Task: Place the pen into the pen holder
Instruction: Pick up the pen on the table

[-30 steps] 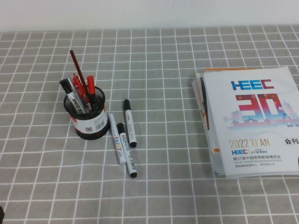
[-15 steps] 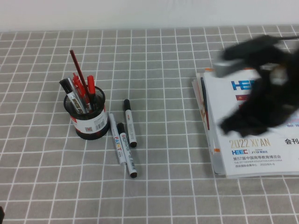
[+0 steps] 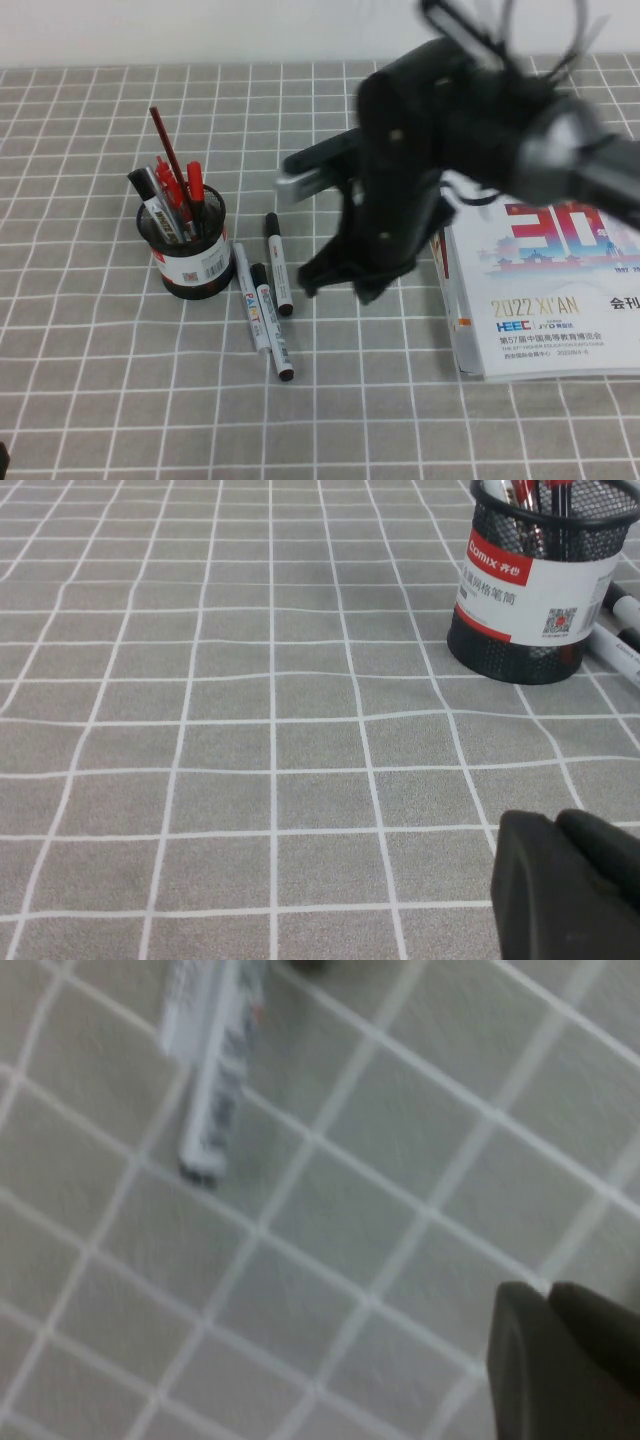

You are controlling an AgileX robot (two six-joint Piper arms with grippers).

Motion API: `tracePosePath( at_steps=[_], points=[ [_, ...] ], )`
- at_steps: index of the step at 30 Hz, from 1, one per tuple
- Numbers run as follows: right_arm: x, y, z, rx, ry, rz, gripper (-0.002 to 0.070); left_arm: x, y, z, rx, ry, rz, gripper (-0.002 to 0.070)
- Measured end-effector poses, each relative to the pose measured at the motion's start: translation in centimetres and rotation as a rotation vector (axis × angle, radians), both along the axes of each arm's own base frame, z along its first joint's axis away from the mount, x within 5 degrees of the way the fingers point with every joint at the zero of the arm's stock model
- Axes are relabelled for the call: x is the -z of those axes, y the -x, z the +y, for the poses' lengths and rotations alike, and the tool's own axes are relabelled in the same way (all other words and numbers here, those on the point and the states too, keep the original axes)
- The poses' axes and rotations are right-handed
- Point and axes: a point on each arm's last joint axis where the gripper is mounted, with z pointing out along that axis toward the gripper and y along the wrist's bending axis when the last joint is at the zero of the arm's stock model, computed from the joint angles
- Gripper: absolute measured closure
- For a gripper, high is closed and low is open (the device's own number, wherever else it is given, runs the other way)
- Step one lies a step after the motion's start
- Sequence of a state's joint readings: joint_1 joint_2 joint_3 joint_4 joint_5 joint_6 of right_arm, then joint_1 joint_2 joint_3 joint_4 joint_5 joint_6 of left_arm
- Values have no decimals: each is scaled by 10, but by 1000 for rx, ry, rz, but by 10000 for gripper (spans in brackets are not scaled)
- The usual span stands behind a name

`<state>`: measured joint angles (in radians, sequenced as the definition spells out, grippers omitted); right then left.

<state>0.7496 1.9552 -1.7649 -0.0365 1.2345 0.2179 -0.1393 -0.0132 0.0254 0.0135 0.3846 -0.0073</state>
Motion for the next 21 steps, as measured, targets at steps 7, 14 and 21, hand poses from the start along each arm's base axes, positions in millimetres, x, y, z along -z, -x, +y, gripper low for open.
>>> tracePosePath(
  at_steps=[7, 14, 21],
  points=[
    [1, -23, 29, -4, -71, -31, 688, 0, 0, 0, 0, 0, 0, 678],
    [5, -41, 44, -6, -91, -77, 688, 0, 0, 0, 0, 0, 0, 678],
    [1, -42, 55, -3, -197, -62, 688, 0, 0, 0, 0, 0, 0, 678]
  ],
)
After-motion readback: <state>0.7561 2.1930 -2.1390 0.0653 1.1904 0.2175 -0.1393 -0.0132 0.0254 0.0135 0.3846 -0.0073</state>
